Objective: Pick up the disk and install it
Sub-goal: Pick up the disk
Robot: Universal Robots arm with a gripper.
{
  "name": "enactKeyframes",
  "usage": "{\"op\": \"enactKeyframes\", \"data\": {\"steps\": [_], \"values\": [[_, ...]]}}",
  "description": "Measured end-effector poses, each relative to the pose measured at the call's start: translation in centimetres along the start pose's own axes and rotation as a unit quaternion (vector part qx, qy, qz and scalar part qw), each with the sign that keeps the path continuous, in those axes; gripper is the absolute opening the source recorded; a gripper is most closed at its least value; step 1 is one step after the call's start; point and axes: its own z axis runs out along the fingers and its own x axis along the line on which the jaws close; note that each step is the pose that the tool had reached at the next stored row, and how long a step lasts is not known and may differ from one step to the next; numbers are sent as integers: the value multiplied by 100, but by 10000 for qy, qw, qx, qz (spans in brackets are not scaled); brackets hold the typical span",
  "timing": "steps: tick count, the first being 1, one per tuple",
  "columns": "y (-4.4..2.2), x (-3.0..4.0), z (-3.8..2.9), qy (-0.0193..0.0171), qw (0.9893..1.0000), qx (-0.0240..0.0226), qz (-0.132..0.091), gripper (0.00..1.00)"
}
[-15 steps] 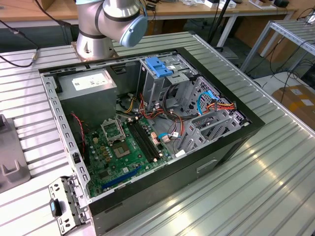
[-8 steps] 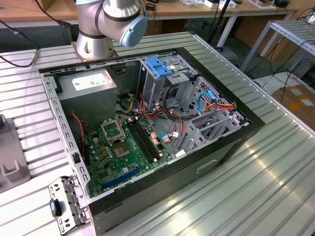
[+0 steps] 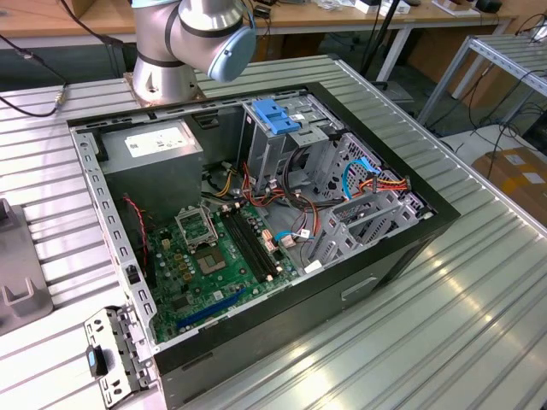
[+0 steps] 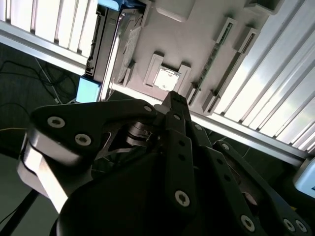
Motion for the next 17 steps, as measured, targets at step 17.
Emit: {"op": "enactKeyframes", "data": {"steps": [17], "values": [[0,-7,0,-2,9997,-7,-248,10]]}}
